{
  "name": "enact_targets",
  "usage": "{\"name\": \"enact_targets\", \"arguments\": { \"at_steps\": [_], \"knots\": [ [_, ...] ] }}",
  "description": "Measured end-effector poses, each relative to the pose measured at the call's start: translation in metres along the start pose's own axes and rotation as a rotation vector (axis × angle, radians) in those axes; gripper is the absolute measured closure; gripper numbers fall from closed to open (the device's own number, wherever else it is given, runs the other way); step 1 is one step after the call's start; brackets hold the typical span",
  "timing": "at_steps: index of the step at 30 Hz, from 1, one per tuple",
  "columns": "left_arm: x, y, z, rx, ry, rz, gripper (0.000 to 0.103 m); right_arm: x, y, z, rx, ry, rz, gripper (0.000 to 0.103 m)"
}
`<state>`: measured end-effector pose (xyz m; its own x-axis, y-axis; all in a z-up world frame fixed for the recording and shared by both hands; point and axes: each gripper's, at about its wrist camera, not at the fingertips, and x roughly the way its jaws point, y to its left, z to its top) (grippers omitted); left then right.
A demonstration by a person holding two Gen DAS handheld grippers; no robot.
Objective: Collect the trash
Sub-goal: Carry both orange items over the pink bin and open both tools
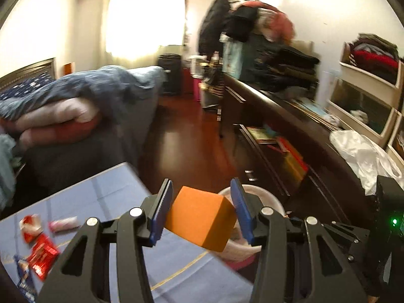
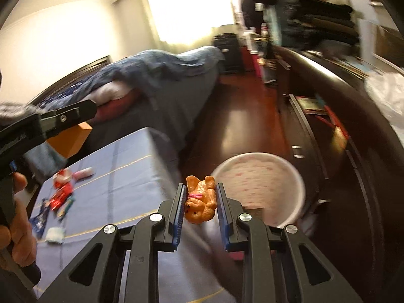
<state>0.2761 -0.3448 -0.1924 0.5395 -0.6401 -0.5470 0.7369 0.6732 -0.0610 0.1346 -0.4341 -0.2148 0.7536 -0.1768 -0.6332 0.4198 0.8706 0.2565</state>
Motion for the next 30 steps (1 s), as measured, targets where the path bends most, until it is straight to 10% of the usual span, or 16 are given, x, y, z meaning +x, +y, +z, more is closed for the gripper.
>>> {"name": "enact_targets", "arguments": {
  "at_steps": [18, 30],
  "knots": [
    [0.169, -0.063, 0.0, -0.025, 0.209, -0.229, 0.053, 0.071, -0.095, 0.012, 0.127, 0.026, -0.176, 0.078],
    [0.197, -0.037, -0.005, -0.092, 0.221, -0.222, 0.023, 0.1, -0.104, 0.008, 0.126, 0.054, -0.206, 0.065]
  ]
}}
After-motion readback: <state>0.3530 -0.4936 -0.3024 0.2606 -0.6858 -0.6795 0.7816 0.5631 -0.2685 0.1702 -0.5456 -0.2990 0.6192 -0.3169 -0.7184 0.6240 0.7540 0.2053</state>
